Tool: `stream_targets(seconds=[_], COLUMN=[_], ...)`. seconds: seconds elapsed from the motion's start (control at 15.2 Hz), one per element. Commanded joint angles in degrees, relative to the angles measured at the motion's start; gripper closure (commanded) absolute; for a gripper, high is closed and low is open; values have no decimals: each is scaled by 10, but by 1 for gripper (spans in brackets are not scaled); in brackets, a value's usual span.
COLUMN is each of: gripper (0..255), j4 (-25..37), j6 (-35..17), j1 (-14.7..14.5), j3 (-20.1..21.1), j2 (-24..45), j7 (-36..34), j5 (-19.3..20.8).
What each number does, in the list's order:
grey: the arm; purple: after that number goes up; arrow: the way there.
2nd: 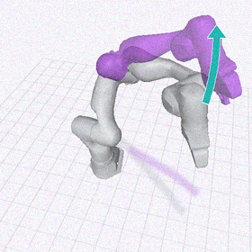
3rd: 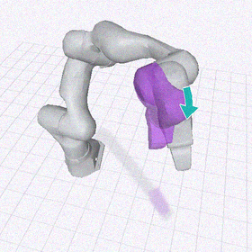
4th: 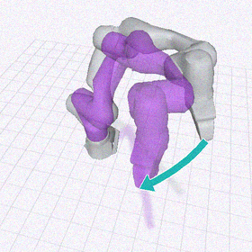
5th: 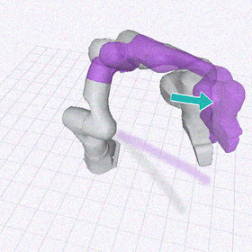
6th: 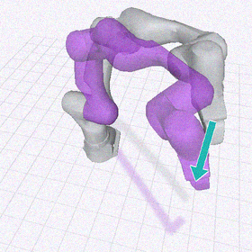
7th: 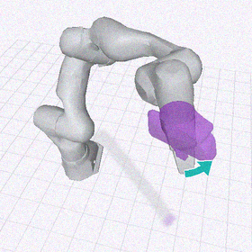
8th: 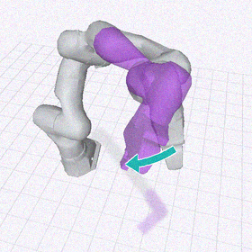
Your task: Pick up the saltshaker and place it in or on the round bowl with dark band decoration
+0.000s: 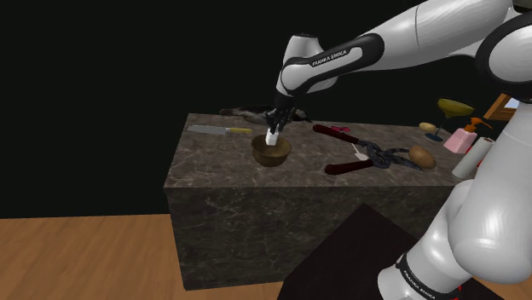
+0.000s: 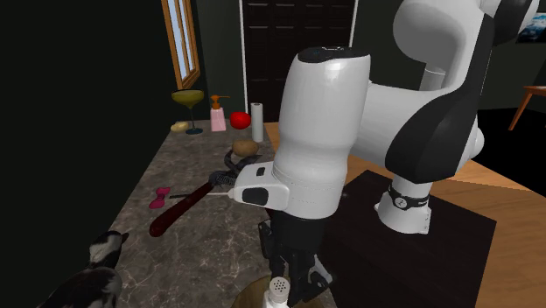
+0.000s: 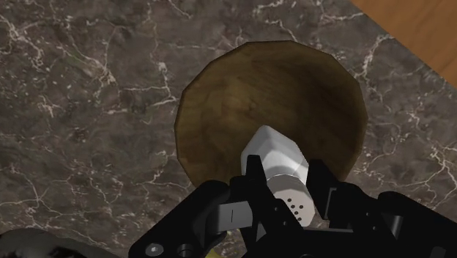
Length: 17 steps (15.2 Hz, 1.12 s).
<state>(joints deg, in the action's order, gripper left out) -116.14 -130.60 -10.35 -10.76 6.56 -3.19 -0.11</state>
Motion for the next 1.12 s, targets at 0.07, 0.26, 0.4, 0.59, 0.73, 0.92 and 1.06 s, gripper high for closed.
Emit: stream_targets(seconds=[0.07, 0.26, 0.4, 0.59, 0.73, 0.92, 1.06], gripper=[255, 255, 0, 0, 0, 0, 0], j4=[-1, -1, -1, -1, 5, 26, 26], j6=[-2, -2, -2, -2, 15, 63, 63], j1=[0, 0, 0, 0, -1, -2, -2], j3=[0, 0, 0, 0, 0, 0, 0], j2=[1, 1, 1, 1, -10, -37, -37], j7=[0, 0, 0, 0, -1, -6, -6], j5=[0, 0, 0, 0, 2, 9, 9])
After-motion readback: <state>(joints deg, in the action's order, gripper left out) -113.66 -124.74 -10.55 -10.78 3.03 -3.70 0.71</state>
